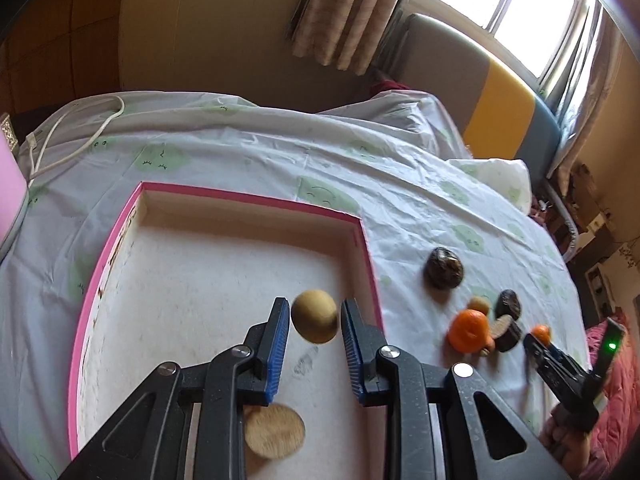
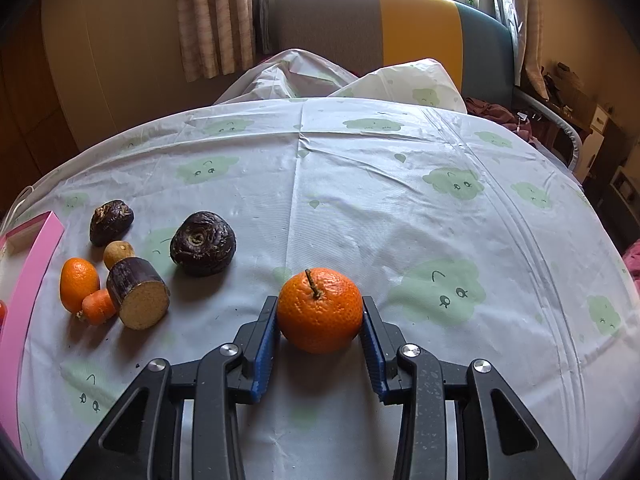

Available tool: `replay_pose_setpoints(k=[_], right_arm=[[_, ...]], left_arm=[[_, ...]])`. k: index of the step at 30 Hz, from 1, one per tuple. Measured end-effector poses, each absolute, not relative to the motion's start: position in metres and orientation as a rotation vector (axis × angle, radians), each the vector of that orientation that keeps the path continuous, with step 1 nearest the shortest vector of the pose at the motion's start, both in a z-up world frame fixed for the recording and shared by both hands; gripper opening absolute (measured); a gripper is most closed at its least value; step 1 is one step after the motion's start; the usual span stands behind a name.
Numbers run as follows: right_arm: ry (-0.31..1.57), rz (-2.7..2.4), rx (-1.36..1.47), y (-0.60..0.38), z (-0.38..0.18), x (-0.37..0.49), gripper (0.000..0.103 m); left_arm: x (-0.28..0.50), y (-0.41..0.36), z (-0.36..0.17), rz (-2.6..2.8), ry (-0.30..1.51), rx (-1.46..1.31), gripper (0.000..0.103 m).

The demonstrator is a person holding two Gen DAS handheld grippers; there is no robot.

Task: Organize fruits
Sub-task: 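Carry the potato into the tray and release it from the left gripper, then grasp the large orange with the right gripper and lift it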

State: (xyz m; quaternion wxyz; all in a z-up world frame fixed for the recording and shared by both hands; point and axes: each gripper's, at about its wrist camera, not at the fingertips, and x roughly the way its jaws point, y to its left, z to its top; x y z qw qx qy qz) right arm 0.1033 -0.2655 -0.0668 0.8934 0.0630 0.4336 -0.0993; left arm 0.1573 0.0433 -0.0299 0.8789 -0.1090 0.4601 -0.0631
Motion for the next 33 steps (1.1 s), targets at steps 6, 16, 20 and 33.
replay_pose_setpoints(k=[6, 16, 20, 33], right_arm=[[0.897, -0.205, 0.133, -0.266, -0.067, 0.103, 0.04], [0.896, -0.202, 0.138, -0.267, -0.067, 0.103, 0.04], [0.896, -0.203, 0.137, -0.267, -0.067, 0.103, 0.04], [0.912, -0.201, 0.109, -0.262, -0.063, 0.101, 0.039]], left_arm=[[0.15, 0.039, -0.027, -0.076, 0.934, -0.19, 0.034], [0.106, 0.032, -0.017, -0.04, 0.921, -0.179, 0.034], [0.086, 0.03, -0.018, -0.045, 0.927, -0.191, 0.034], [0.047, 0.04, -0.033, -0.008, 0.95, -0.182, 0.034]])
